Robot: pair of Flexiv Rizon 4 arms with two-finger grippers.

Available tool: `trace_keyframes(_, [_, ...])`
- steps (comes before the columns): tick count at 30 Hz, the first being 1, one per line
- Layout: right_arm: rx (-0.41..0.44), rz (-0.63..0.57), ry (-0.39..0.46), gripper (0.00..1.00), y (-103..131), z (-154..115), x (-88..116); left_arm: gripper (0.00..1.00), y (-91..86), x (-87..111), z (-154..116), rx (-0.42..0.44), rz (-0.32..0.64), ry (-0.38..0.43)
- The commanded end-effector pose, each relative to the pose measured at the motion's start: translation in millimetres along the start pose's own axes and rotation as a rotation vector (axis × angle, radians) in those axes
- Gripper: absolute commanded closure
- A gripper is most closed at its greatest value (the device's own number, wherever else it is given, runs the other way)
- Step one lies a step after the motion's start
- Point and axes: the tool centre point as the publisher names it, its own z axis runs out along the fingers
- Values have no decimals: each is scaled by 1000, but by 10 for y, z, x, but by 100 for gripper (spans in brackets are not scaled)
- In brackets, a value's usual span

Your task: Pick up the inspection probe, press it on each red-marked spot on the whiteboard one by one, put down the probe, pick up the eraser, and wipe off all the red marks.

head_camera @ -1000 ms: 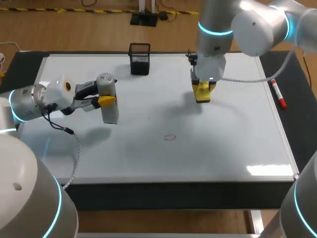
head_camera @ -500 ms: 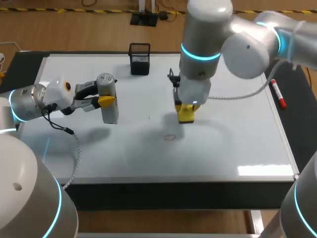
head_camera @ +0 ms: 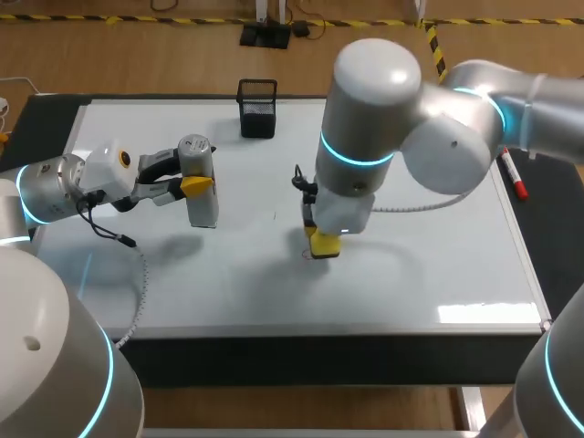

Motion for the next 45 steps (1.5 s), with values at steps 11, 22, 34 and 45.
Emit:
trace_keyframes(11, [-69, -67, -8, 100, -47, 267, -311, 100, -10, 5, 5, -1, 2, -1])
trace_keyframes(22, [-87, -93, 1, 100, -68, 371, -538, 100, -10, 5, 5, -1, 2, -1])
trace_keyframes(34, [-106, -82, 36, 100, -33, 481, -377, 100, -10, 5, 5, -1, 2, -1])
trace_keyframes(45, [-108, -27, 53, 100, -27, 460, -36, 100, -10, 5, 5, -1, 2, -1])
